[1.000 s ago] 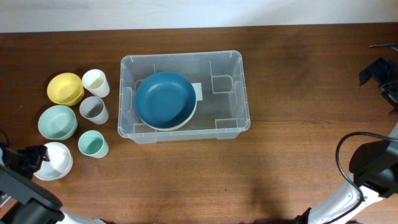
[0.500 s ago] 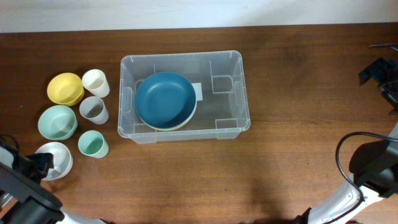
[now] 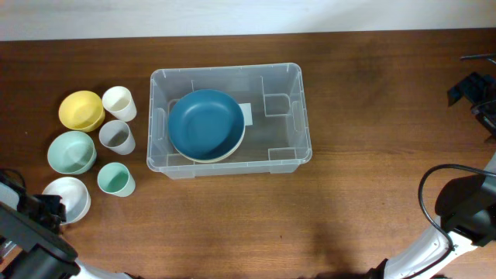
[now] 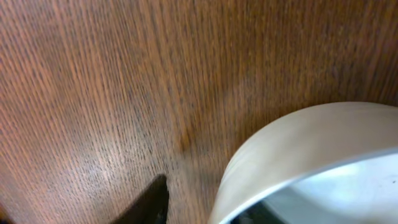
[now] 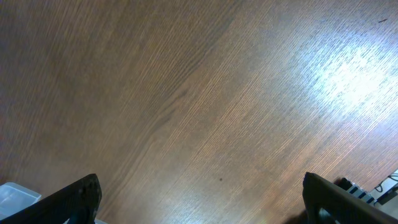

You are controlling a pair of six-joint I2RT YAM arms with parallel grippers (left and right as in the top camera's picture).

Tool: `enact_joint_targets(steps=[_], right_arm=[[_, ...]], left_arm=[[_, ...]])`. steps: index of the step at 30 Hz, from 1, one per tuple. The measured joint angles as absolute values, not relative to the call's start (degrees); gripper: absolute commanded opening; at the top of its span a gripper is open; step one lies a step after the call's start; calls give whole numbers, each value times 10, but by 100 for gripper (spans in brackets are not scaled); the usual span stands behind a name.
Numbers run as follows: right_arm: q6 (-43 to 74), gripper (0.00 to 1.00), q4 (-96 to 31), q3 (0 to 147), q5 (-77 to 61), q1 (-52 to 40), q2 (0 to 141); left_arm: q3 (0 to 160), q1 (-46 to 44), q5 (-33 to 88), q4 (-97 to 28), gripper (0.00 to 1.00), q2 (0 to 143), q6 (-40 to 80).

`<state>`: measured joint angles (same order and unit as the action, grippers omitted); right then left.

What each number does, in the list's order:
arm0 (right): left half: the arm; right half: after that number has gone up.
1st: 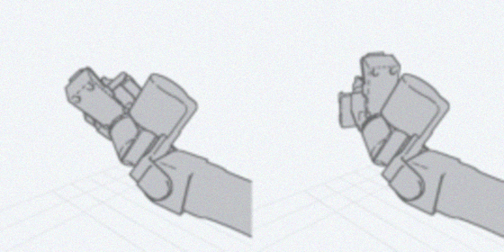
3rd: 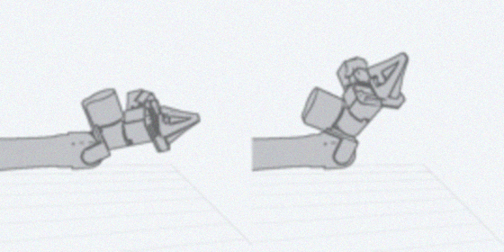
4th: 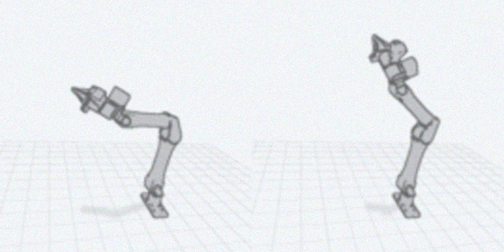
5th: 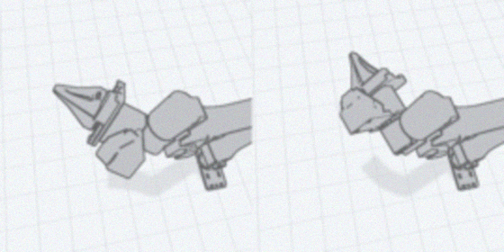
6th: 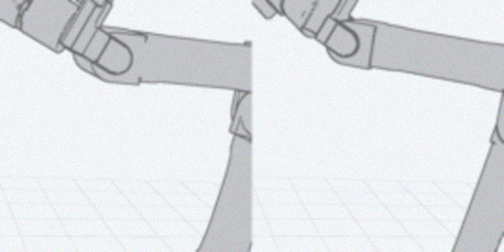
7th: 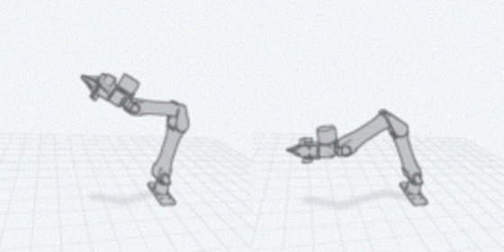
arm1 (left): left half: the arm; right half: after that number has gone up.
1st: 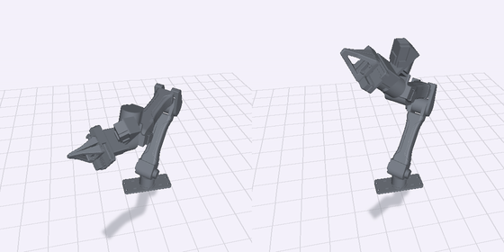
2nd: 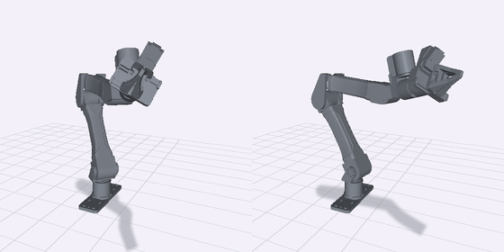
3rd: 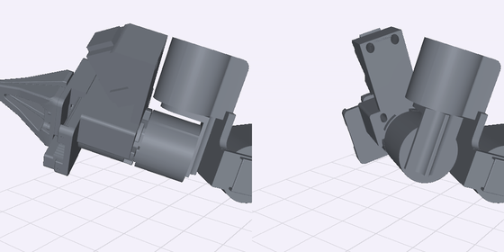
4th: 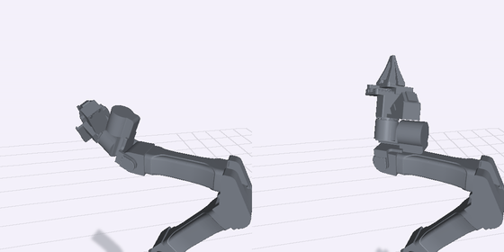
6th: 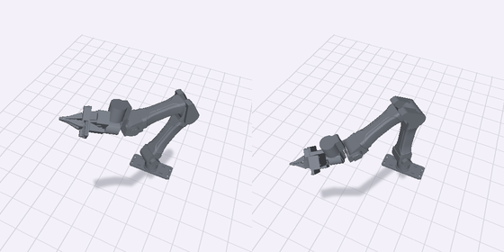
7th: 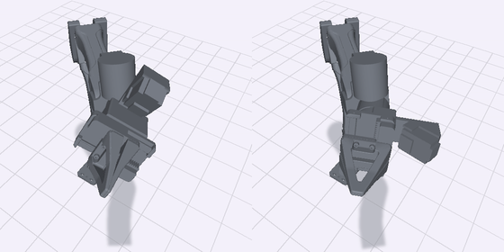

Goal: Pack container
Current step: 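Lift the white bowl and carry it over the bin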

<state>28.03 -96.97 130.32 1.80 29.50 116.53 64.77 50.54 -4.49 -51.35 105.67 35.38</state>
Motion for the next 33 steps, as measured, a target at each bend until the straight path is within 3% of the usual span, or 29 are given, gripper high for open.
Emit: enact_joint_targets(steps=[7,16,25,30,33], right_arm=[[280,99,-970,1303,18,295,1165],[280,99,-969,1303,18,295,1165],[280,99,-970,1303,18,295,1165],[280,99,-969,1303,18,295,1165],[280,99,-970,1303,18,295,1165]], left_arm=[[649,505,-36,-514,1,1056,352],[715,506,-31,-587,1,1057,350],[979,499,-8,-750,1,1062,350],[1081,412,70,-750,1,1035,342],[1108,262,111,-703,1,1016,336]])
